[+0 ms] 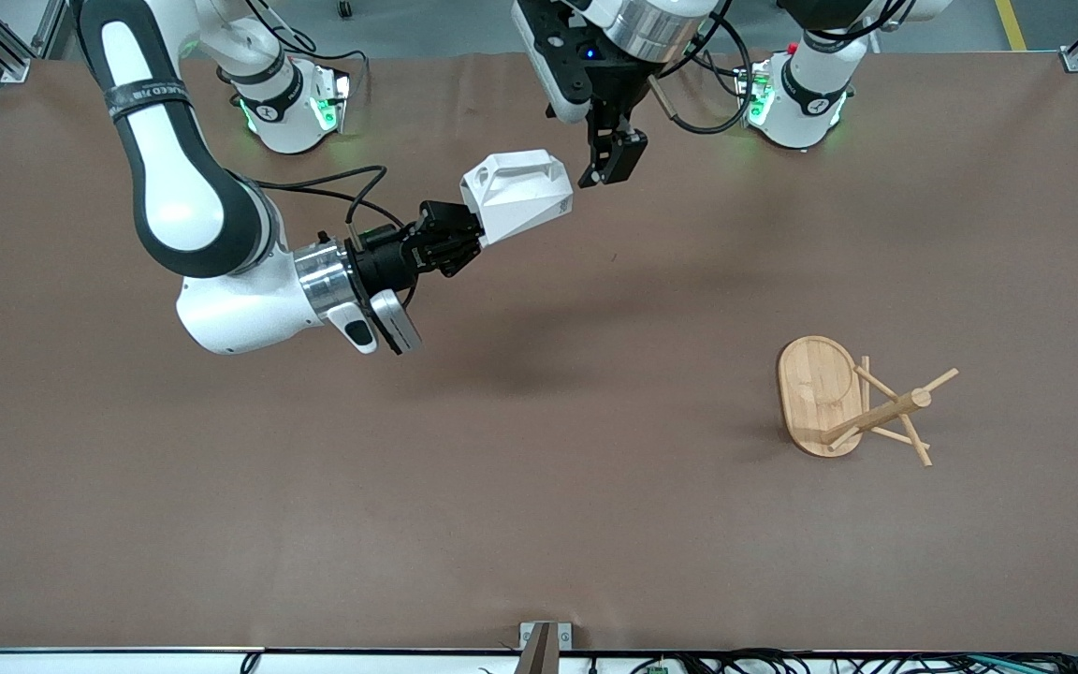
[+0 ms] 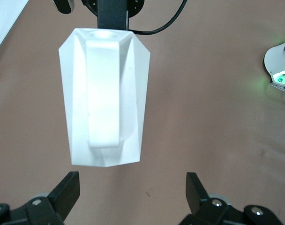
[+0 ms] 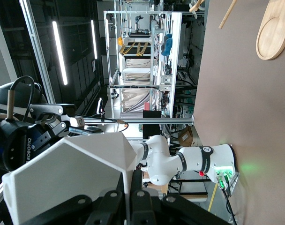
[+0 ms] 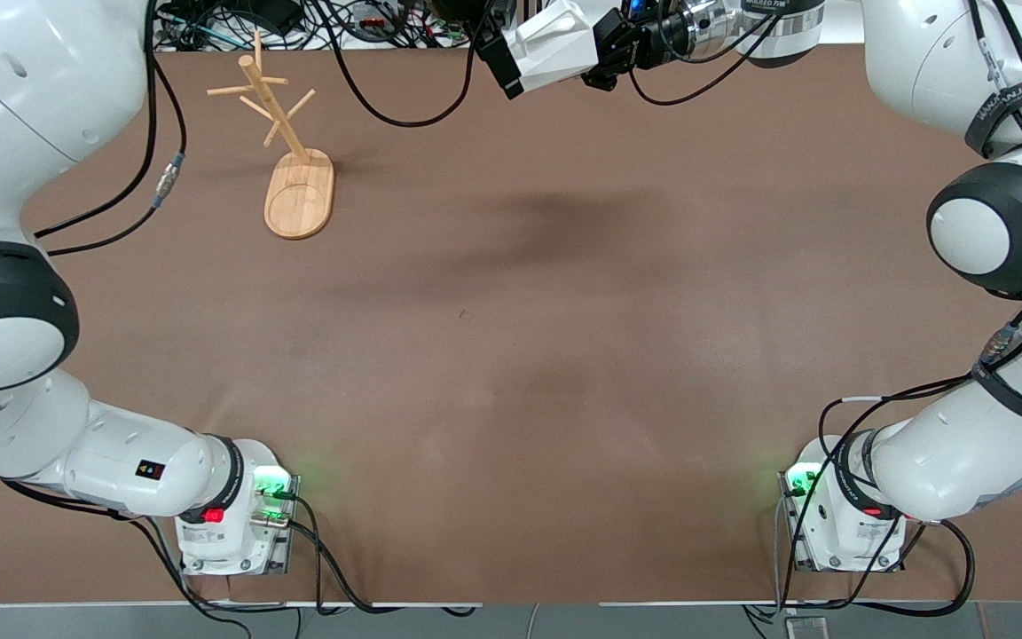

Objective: Hang cup on rack
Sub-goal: 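Grasp the cup body with the left gripper beside the right gripper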

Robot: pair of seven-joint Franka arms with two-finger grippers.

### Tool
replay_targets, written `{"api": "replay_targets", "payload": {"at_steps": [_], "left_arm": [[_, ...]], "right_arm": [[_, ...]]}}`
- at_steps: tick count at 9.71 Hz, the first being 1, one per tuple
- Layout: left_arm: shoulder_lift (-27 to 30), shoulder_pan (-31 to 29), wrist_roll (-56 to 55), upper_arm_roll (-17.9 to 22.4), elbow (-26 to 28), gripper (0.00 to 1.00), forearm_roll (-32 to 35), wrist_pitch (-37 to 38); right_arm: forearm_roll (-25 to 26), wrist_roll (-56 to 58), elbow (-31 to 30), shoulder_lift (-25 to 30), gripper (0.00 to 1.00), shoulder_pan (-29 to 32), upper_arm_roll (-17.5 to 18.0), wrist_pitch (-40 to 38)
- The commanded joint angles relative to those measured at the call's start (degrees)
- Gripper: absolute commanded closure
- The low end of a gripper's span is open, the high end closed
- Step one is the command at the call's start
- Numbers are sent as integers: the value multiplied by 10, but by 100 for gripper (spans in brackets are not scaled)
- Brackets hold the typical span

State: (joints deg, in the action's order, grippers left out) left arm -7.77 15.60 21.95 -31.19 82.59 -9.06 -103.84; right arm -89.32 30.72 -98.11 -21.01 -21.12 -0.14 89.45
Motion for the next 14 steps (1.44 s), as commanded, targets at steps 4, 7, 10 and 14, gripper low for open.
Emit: {"api": "replay_targets", "payload": {"at_steps": [4,7,10,14], "left_arm": [[-8,1,-10,-2,9,0,12,-22],[-20,1,-9,-2,8,0,30,-38],[-28,0,-9,-2,10,0,37,-55],[-42,3,-2,-2,13,8,37,-54]], "right_arm": [[-24,-36,-6,5,100,-13,-4,-2],[-24,-37,-15,9,100,-20,-4,-2],[-23,-58,-15,13,99,-21,-4,-3],[-23,-67,-15,19,99,-22,-4,-3]]}}
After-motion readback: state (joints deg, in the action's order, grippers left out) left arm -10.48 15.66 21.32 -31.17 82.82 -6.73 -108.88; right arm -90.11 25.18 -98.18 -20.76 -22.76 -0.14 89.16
